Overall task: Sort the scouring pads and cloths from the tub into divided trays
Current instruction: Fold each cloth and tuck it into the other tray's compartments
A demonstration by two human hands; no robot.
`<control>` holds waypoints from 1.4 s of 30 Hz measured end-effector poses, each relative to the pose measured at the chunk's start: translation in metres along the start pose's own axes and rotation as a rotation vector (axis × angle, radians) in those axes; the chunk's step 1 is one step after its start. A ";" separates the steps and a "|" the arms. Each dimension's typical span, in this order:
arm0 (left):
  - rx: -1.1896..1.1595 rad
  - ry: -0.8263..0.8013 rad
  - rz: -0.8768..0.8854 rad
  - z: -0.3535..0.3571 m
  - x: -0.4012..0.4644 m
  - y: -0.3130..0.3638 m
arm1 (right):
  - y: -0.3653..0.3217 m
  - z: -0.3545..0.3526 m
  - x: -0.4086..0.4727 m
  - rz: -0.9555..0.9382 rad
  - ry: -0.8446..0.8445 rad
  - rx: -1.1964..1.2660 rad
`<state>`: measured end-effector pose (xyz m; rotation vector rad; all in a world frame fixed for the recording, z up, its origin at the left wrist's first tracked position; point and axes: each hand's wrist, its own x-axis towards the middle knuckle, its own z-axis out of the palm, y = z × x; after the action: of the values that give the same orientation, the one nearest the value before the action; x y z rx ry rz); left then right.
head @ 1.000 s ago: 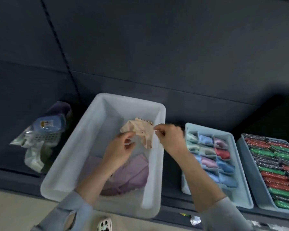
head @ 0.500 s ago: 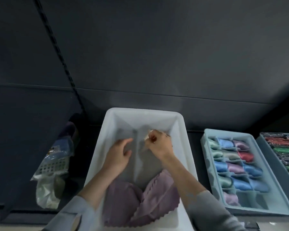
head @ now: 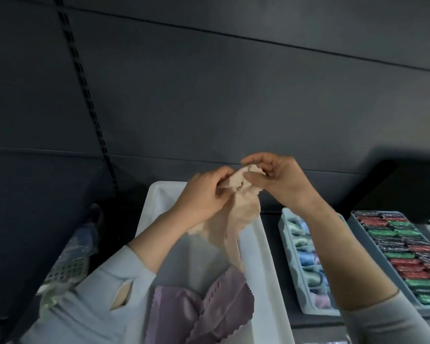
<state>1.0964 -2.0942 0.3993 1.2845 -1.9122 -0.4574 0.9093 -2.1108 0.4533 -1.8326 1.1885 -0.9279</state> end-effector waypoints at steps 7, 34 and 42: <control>-0.225 -0.065 -0.170 -0.020 -0.017 -0.002 | -0.020 -0.002 -0.013 -0.014 0.027 -0.192; 0.255 0.044 -0.183 -0.017 -0.041 0.014 | -0.012 -0.025 -0.042 0.007 0.264 -0.208; -0.578 0.016 -0.358 -0.053 -0.060 -0.008 | -0.011 -0.060 -0.068 0.006 0.113 0.246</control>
<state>1.1529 -2.0374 0.4040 1.2177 -1.3794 -1.0875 0.8404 -2.0557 0.4791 -1.5977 1.0935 -1.1337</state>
